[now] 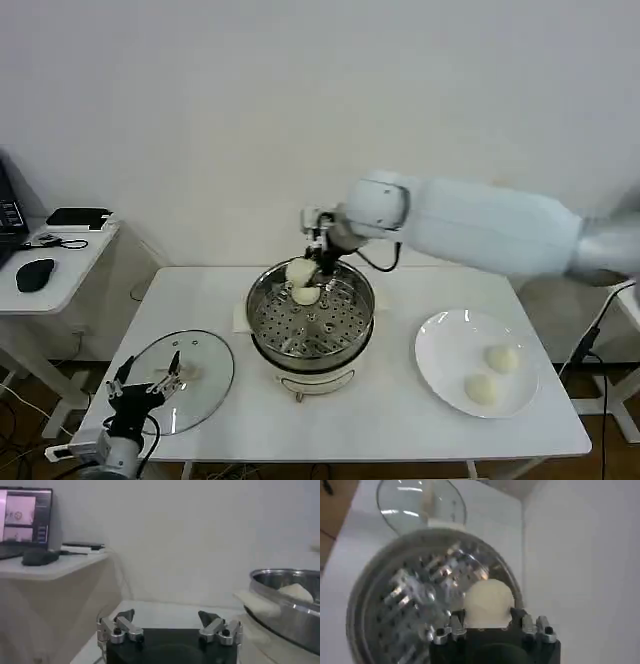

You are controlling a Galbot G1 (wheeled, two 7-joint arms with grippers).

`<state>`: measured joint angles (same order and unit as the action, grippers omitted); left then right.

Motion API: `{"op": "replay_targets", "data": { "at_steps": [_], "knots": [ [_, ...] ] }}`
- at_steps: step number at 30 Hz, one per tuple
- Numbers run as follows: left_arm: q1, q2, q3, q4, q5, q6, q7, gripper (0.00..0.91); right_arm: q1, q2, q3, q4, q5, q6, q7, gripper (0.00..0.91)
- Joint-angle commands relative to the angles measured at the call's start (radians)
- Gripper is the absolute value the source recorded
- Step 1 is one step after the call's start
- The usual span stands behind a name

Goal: Take steamed baozi put them in steamer then cover it.

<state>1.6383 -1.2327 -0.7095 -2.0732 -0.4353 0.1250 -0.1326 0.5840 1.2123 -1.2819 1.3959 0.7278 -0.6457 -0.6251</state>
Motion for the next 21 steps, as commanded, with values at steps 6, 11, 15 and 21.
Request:
{"op": "replay_targets", "data": {
  "at_steps": [6,11,15,21],
  "knots": [
    [-0.007,-0.012,-0.001,0.001,0.0,0.002,-0.001,0.907,-0.137,0.177,-0.013,-0.142,0.037,-0.073,0.037,0.645],
    [-0.004,-0.01,-0.003,0.013,0.001,0.001,0.0,0.907,-0.163,0.167,-0.01,-0.142,0.0,-0.073,0.03,0.645],
    [-0.004,-0.011,-0.003,0.011,0.001,0.0,0.0,0.907,-0.167,0.168,-0.008,-0.149,-0.011,-0.065,0.035,0.645],
    [-0.004,-0.013,0.0,0.013,0.001,0.0,0.0,0.907,-0.174,0.177,-0.006,-0.162,-0.039,-0.063,0.042,0.816]
  ]
}}
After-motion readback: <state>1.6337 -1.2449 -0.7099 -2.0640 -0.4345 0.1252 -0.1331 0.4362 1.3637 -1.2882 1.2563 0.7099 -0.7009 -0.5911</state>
